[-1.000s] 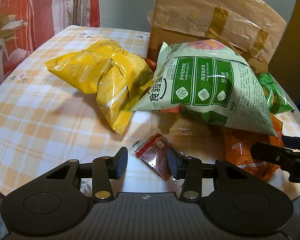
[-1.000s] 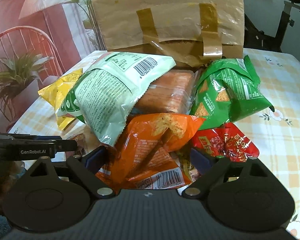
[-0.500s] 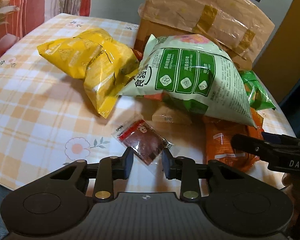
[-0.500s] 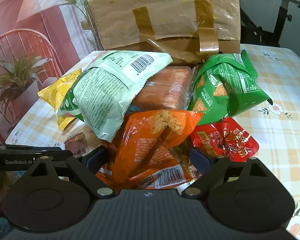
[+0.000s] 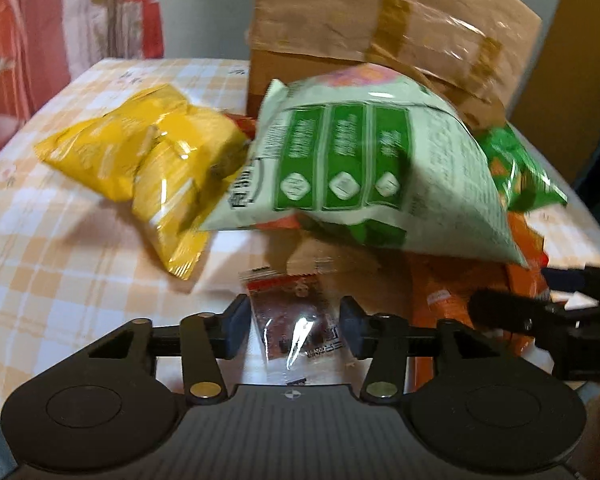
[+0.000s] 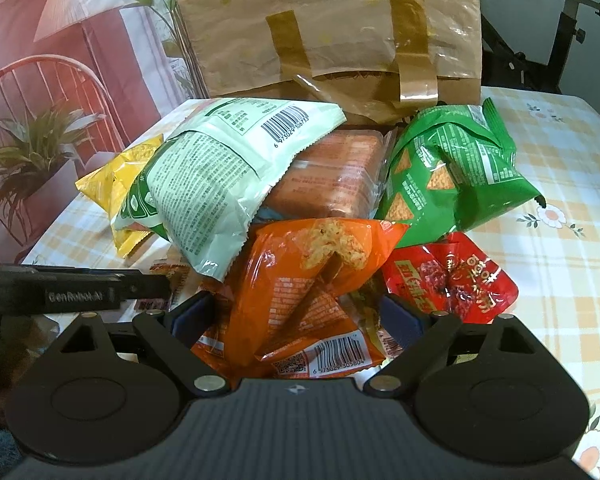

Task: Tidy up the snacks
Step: 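Close the left tool on the small red sachet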

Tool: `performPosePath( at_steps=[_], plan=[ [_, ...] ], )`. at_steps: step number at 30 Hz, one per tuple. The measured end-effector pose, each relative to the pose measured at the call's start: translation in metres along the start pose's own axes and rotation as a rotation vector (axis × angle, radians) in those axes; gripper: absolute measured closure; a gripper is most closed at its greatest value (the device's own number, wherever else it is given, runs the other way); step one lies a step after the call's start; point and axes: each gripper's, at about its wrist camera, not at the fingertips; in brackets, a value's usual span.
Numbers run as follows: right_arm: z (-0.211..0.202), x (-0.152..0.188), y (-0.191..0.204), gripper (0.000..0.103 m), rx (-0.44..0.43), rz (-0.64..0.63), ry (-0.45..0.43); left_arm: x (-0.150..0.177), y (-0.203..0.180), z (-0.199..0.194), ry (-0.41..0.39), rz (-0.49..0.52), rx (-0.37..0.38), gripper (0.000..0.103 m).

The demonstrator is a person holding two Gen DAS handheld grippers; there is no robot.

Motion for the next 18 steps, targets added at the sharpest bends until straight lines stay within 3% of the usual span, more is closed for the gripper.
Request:
performPosePath(
  at_steps=[5, 7, 9, 18],
  plan=[
    [0.001, 0.000, 0.000, 0.012, 0.004, -0.009, 0.003, -0.002, -0.011, 0.006, -0.001, 0.070, -0.035, 0.047],
    [0.001, 0.000, 0.001, 0.012, 0.006, -0.010, 0.002, -0.002, -0.017, 0.007, -0.003, 0.094, -0.062, 0.052],
    [0.001, 0.000, 0.000, 0.012, 0.008, -0.012, 0.000, -0.001, -0.017, 0.006, -0.015, 0.081, -0.046, 0.060],
    [-0.001, 0.000, -0.002, 0.012, 0.006, -0.004, -0.001, 0.009, 0.003, -0.008, -0.043, -0.014, -0.003, 0.062]
  ],
)
Point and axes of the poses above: each gripper's, at about its wrist camera, not at the fingertips, and z roughly the way its jaws point, y to its left, x to its underside, and after that the axes turned 10 degrees about z, right-handed
